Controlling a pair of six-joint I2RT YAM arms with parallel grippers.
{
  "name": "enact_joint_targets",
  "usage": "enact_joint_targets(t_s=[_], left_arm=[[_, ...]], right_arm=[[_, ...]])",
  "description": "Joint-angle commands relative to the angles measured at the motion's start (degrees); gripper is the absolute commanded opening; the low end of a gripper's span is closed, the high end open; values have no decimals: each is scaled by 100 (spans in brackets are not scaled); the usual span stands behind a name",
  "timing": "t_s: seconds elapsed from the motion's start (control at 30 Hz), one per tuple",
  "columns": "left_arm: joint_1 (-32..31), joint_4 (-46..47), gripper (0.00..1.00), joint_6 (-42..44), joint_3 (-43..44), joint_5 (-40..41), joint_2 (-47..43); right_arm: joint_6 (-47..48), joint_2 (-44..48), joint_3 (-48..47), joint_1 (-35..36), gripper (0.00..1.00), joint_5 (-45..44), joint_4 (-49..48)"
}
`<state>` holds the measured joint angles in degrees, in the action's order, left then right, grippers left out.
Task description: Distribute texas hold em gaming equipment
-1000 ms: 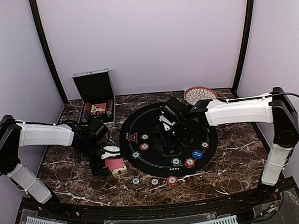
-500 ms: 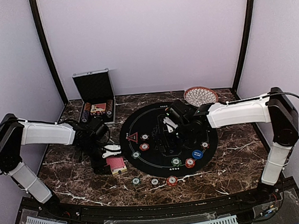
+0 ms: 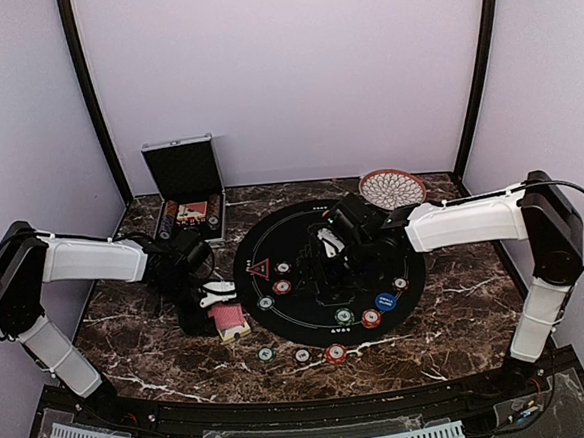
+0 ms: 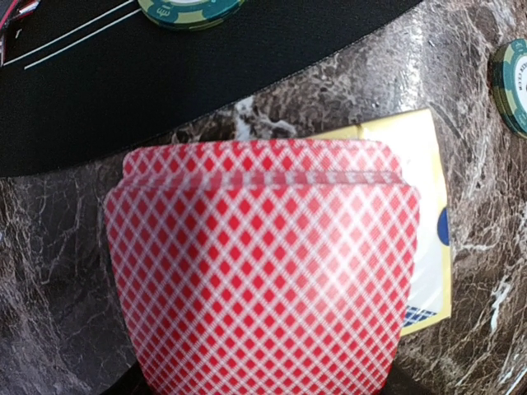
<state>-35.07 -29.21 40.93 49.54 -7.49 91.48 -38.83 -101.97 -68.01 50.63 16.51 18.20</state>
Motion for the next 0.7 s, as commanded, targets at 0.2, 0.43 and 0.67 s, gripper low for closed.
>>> enact_joint_targets(t_s=[0.2,0.43,0.67], left_arm=[[18,-69,38,-153,103,-20,-171],[18,-311,23,-323,426,-207,-281],[21,-426,9,-388,544,-257,-403]], right_arm=[[-247,-80,14,-70,91,471,-540],[-397,-228,30,-127,86,794,-860],[-515,-357,-2,-193,80,1213,-1176]])
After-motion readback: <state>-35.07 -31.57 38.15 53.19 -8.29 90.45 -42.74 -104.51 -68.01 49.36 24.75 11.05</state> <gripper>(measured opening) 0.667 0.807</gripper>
